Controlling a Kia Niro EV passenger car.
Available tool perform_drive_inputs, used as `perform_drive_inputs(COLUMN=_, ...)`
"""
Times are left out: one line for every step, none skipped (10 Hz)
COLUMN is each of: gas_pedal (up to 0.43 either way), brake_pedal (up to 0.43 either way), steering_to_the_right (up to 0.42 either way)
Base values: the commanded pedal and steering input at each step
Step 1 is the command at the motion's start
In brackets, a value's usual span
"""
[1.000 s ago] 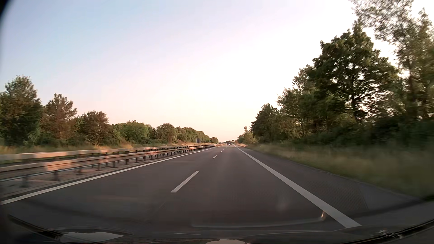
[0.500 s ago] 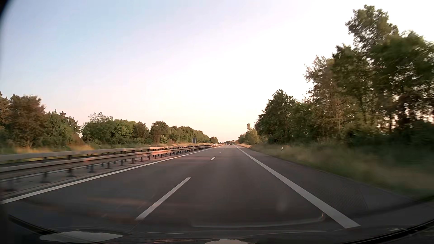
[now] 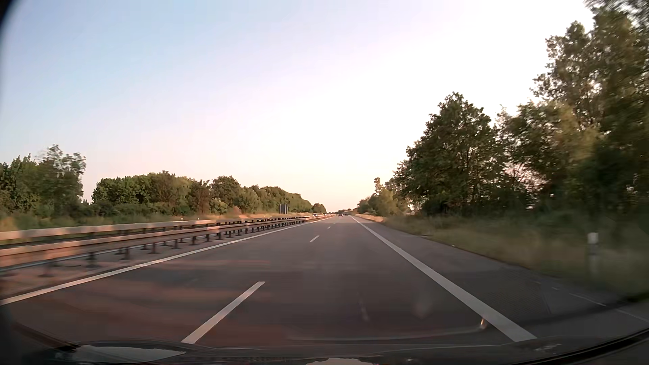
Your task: Follow the waypoints while adhering to traffic rules and regulations
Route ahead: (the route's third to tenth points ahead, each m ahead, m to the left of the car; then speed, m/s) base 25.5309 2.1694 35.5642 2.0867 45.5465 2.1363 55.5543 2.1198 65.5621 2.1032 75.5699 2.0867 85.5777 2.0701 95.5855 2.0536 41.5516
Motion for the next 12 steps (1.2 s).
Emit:
perform_drive_inputs(gas_pedal=0.488, brake_pedal=0.018, steering_to_the_right=-0.001)
perform_drive_inputs(gas_pedal=0.488, brake_pedal=0.018, steering_to_the_right=-0.001)
perform_drive_inputs(gas_pedal=0.5, brake_pedal=0.018, steering_to_the_right=-0.001)
perform_drive_inputs(gas_pedal=0.5, brake_pedal=0.018, steering_to_the_right=-0.001)
perform_drive_inputs(gas_pedal=0.5, brake_pedal=0.018, steering_to_the_right=-0.001)
perform_drive_inputs(gas_pedal=0.5, brake_pedal=0.012, steering_to_the_right=-0.001)
perform_drive_inputs(gas_pedal=0.5, brake_pedal=0.018, steering_to_the_right=-0.001)
perform_drive_inputs(gas_pedal=0.5, brake_pedal=0.018, steering_to_the_right=-0.001)
perform_drive_inputs(gas_pedal=0.5, brake_pedal=0.012, steering_to_the_right=-0.001)
perform_drive_inputs(gas_pedal=0.5, brake_pedal=0.018, steering_to_the_right=-0.001)
perform_drive_inputs(gas_pedal=0.5, brake_pedal=0.012, steering_to_the_right=-0.001)
perform_drive_inputs(gas_pedal=0.5, brake_pedal=0.018, steering_to_the_right=-0.001)
